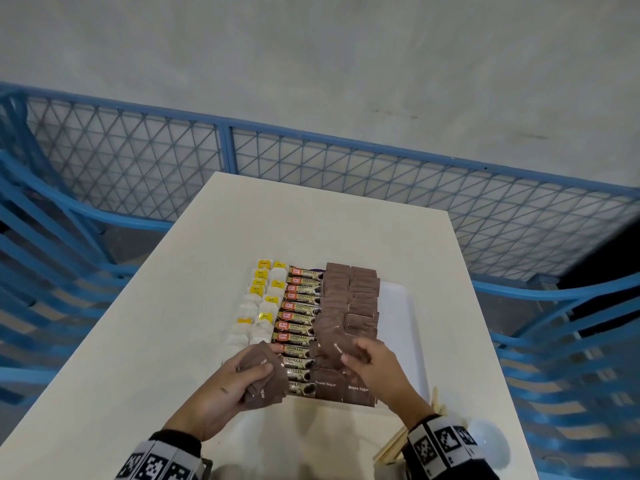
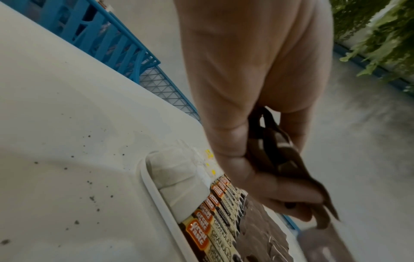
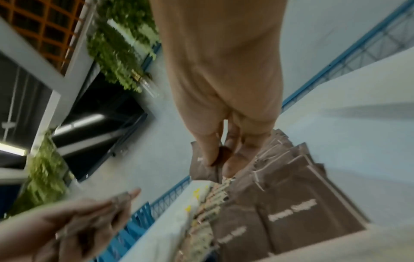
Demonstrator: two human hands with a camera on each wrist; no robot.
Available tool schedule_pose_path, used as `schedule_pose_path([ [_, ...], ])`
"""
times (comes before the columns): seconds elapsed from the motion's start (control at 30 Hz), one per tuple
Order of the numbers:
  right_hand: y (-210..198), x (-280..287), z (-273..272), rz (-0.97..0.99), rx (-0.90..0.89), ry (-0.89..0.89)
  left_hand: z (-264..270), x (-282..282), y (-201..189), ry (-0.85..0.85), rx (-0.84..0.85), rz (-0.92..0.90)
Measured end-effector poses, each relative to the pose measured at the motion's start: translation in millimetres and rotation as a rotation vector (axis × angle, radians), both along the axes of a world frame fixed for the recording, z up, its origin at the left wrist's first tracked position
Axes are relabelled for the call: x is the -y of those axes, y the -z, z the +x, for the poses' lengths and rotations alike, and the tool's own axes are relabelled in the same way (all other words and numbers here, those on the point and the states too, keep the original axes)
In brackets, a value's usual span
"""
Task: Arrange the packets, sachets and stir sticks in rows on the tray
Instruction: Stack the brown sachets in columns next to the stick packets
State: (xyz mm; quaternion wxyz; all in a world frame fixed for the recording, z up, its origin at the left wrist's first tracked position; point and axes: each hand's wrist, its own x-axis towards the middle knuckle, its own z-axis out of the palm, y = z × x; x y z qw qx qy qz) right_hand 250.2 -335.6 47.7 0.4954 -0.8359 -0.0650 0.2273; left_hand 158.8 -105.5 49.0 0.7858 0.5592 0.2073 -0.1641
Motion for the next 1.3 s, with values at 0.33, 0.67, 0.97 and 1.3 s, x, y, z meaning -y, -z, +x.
schedule_pose_path([
  [0.33, 38.6, 7.1, -9.7, -0.373, 0.286, -0.288, 0.6, -1.7, 1.5, -0.068, 0.013, -0.093],
  [0.67, 61.8, 10.4, -17.7, -0.446, 0.550, -0.385, 1.9, -0.7, 3.8, -0.029, 0.041, -0.082],
  [0.97, 43.8, -3.1, -18.5, -0.344, 0.677, -0.322, 2.6, 11.0, 0.6, 0.027, 0.093, -0.048],
  [1.3, -4.2, -38.4, -23.4, 0.155, 0.091, -0.261, 1.2, 20.8, -8.9, 0.123, 0.128, 0.051],
])
